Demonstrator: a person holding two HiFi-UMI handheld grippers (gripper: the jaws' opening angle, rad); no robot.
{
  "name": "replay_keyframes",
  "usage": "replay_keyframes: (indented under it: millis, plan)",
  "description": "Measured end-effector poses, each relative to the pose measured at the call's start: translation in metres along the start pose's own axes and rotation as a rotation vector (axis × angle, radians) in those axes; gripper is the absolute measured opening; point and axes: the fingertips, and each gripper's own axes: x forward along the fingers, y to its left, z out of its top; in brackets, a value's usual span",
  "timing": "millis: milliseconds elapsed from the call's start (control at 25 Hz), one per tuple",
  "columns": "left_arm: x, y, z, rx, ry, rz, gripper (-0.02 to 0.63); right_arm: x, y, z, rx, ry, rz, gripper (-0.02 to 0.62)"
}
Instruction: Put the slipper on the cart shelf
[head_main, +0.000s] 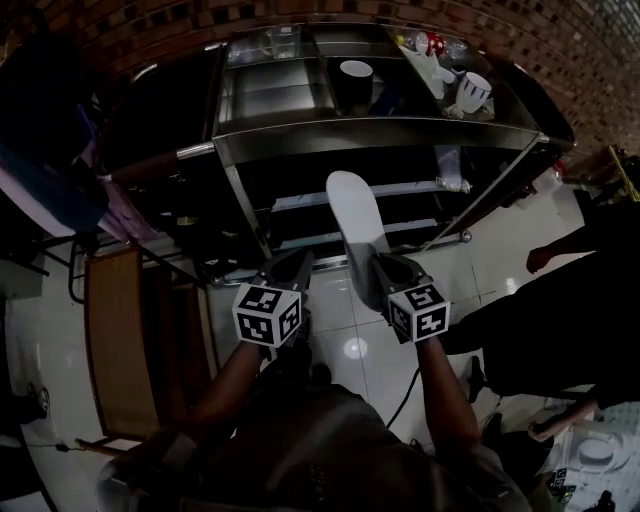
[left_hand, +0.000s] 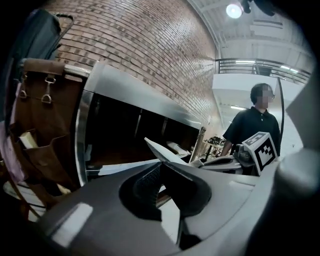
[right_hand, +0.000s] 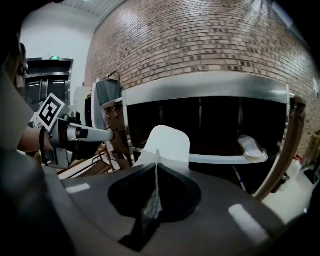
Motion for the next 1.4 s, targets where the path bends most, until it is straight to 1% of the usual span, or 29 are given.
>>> replay_keyframes:
  millis: [120, 280, 400, 520, 640, 720, 880, 1000, 1120, 1240, 1400]
  plan:
    - [0.04, -0.001, 0.005, 0.019, 0.025, -0.064, 0.008, 0.01, -0.036, -0.001, 0.036, 0.012, -0.073, 0.009]
    - [0.094, 0.01, 0.016, 0.035, 0.059, -0.132, 0.008, 0.028, -0.083, 0.01, 0.076, 0.021, -0.175, 0.009]
    - [0.123, 0.017, 0.018, 0.032, 0.092, -0.174, 0.008, 0.038, -0.108, 0.019, 0.111, 0.029, -0.243, 0.009]
    - [0.15, 0.017, 0.022, 0.034, 0.107, -0.225, 0.008, 0.045, -0.132, 0.027, 0.13, 0.027, -0.313, 0.009]
    - [0.169, 0.014, 0.018, 0.037, 0.131, -0.266, 0.008, 0.049, -0.151, 0.026, 0.148, 0.033, -0.362, 0.009]
    - [0.182, 0.012, 0.018, 0.037, 0.139, -0.274, 0.008, 0.053, -0.167, 0.027, 0.153, 0.033, -0.379, 0.009]
    - [0.196, 0.005, 0.028, 0.018, 0.13, -0.253, 0.008, 0.062, -0.201, 0.032, 0.166, 0.023, -0.381, 0.009]
    - [0.206, -0.001, 0.027, 0.022, 0.141, -0.226, 0.008, 0.07, -0.222, 0.033, 0.166, 0.017, -0.36, 0.009]
    - [0.217, -0.001, 0.025, 0.025, 0.136, -0.177, 0.008, 0.089, -0.239, 0.036, 0.149, -0.003, -0.307, 0.009]
    - [0.227, -0.006, 0.024, 0.004, 0.125, -0.125, 0.008, 0.104, -0.259, 0.038, 0.126, -0.004, -0.253, 0.009]
    - [0.235, -0.005, 0.026, -0.017, 0.109, -0.026, 0.008, 0.127, -0.277, 0.043, 0.092, 0.005, -0.165, 0.009]
